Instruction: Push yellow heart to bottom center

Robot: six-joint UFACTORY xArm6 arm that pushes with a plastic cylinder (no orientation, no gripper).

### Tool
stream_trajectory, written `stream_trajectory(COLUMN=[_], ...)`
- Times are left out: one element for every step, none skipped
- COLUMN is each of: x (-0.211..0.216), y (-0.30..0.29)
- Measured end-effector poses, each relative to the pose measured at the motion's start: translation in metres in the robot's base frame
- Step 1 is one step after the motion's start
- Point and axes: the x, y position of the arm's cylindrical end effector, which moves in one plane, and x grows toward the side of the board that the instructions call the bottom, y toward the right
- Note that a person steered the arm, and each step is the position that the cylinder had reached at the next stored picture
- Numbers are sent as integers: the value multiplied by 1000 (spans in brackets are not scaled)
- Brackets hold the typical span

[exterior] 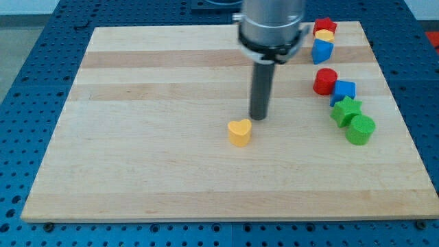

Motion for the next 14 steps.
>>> stream_trajectory(x=[36, 57, 37, 19, 25, 55, 99, 109, 93, 77, 54, 35, 57, 101], y=[-42, -46, -34, 2, 22, 17, -12, -16, 18, 13, -5, -25, -46, -59])
